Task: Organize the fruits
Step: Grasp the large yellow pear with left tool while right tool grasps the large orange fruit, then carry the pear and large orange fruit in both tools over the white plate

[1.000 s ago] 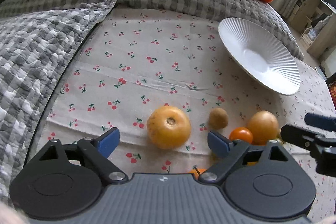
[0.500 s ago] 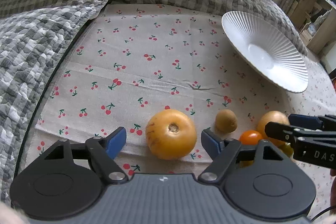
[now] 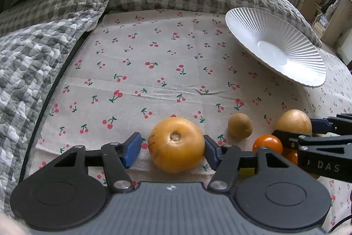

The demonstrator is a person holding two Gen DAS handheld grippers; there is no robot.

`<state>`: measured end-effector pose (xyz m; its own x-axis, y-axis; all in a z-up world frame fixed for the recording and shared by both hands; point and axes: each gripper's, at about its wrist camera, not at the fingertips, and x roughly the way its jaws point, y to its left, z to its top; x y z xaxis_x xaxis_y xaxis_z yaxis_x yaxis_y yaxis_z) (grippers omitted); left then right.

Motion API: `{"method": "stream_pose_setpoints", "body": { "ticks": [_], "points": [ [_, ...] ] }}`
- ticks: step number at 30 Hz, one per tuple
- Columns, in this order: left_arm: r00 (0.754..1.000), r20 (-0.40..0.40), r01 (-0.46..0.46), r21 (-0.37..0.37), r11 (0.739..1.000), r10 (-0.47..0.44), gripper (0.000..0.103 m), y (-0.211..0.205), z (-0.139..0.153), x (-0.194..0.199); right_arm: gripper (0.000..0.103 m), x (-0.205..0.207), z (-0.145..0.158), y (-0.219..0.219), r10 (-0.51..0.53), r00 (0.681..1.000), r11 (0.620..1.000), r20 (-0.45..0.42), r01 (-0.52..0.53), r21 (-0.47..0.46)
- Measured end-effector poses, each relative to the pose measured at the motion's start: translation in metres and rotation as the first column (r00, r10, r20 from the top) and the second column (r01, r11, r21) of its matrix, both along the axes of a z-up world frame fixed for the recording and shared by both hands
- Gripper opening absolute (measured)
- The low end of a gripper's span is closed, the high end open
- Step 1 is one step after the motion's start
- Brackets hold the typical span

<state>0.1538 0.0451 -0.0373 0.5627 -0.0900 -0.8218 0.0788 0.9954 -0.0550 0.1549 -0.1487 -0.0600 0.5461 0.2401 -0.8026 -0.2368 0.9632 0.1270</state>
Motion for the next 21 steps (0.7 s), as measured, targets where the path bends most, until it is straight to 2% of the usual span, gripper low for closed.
{"method": "stream_pose_setpoints", "body": {
  "ticks": [3, 15, 21],
  "points": [
    [1.0, 0.001, 0.003, -0.017, 1.0, -0.003, 0.046, 0.001, 0.001, 0.0, 0.045, 0.0, -0.001, -0.001, -0.002, 1.0, 1.0, -0.003, 0.002, 0.008],
    [1.0, -0.006, -0.01, -0.04, 0.999, 0.009, 0.044, 0.005, 0.002, 0.001, 0.044, -0.004, 0.005, -0.002, -0.009, 1.0, 1.0, 0.019, 0.008, 0.028],
    [0.999, -0.021, -0.043, -0.083, 0.996, 0.042, 0.044, 0.012, 0.004, 0.001, 0.044, -0.006, 0.008, -0.002, -0.003, 0.999, 1.0, 0.037, 0.002, 0.024]
  ]
}}
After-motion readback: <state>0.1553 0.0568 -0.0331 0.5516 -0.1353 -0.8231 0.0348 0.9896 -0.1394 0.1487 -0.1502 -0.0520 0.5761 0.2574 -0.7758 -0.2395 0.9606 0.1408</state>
